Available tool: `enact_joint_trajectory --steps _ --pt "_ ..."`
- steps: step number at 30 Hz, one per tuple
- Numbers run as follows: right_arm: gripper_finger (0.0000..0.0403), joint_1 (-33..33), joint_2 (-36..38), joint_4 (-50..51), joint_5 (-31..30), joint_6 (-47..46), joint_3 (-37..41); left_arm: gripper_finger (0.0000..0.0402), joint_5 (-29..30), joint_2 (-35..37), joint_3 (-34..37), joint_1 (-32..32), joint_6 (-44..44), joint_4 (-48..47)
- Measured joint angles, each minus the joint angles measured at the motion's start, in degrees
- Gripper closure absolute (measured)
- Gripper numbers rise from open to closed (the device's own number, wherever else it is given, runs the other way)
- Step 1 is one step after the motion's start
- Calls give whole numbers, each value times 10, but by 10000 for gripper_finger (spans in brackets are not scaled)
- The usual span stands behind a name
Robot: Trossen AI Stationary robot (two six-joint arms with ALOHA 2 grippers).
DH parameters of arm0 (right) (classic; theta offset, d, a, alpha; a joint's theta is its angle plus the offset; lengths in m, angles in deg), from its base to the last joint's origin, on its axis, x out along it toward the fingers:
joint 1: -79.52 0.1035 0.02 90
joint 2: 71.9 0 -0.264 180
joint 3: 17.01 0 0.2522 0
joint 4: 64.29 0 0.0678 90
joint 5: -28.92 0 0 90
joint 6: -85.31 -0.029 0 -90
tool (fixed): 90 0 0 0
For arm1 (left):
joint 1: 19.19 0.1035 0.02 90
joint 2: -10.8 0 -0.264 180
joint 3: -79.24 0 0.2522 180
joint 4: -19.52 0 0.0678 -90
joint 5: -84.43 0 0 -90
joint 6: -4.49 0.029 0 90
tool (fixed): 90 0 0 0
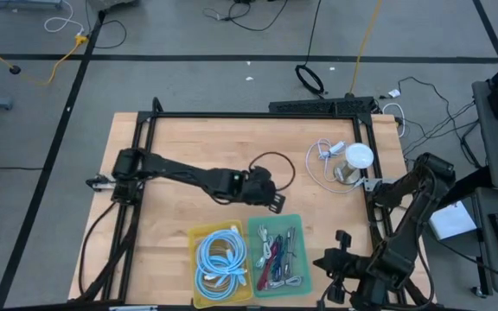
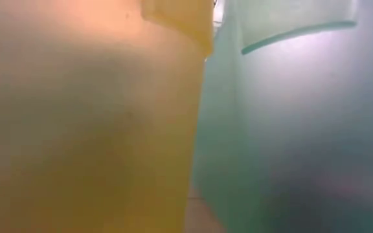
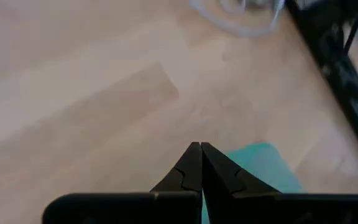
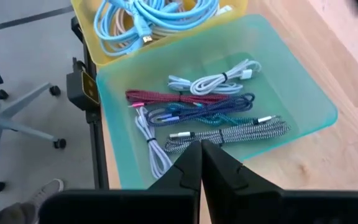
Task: Pick & Place USB Port
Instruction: Adjust the bins
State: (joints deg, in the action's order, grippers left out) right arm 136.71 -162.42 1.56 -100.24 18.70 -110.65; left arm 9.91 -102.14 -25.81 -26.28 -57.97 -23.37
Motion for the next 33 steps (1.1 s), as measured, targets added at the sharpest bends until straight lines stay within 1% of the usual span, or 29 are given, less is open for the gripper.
enact_joint_trajectory --steps 4,8,12,15,18,22,24,26,31,33 --pt "403 2 0 -10 -1 2 0 402 -39 -46 0 -9 -10 30" --pt "403 3 0 -13 0 3 0 402 -53 -78 1 -28 -18 48" --pt "403 3 0 -13 0 11 0 402 -52 -86 0 -40 -25 85" --pt "403 3 0 -13 0 15 0 402 -52 -87 0 -45 -25 96" --pt "403 3 0 -13 0 24 0 402 -52 -87 0 -47 -23 98" --pt "403 2 0 -13 0 28 0 402 -66 -87 0 -47 -23 107" --pt "403 2 0 -13 0 28 0 402 -62 -86 0 -50 -23 104" --pt "403 2 0 -13 0 28 0 402 -36 -73 0 -54 -21 63" --pt "403 2 0 -18 -1 27 0 402 63 -9 0 -52 -34 -69" --pt "403 2 0 -21 0 26 0 402 80 18 -1 -46 -49 -137"
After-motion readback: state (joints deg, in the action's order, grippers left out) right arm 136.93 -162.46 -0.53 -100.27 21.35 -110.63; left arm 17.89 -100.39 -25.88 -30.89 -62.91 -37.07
